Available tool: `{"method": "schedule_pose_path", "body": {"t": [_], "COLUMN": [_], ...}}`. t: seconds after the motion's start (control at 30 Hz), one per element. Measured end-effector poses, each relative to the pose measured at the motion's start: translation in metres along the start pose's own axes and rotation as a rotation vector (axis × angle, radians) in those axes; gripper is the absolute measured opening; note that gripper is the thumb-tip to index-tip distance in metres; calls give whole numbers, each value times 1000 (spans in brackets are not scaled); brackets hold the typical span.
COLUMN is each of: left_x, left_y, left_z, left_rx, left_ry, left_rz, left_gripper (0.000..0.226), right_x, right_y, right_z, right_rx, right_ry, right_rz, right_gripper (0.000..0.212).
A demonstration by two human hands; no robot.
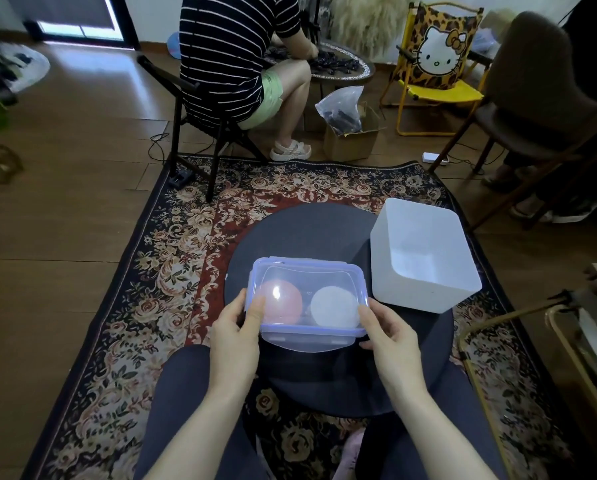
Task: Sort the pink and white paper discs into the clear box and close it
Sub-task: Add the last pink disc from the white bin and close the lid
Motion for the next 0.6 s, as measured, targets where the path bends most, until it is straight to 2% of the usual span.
{"method": "schedule_pose_path", "body": {"t": [0.23, 0.47, 0.53, 0.6], "left_x": [1, -2, -4, -4], "left_y": [1, -1, -2, -7], "left_z": [3, -1, 4, 16], "left_rx": [87, 19, -123, -457], "left_ry": [-25, 8, 81, 232], "left_rz": [32, -10, -40, 4], "left_gripper": [19, 28, 40, 59], "right_x": [-2, -2, -4, -4], "right_y": [2, 3, 2, 0], "right_z": [0, -2, -4, -21], "right_rx": [-13, 11, 79, 383], "right_ry": [9, -4, -25, -209], "right_rz": [-39, -69, -76, -42], "right_gripper": [18, 19, 21, 25]}}
Point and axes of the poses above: each hand's wrist, its own x-axis away from the middle knuckle, its own y-axis out of the palm, z = x × y, the point moved 8 cm from there along -x, towards the middle knuckle
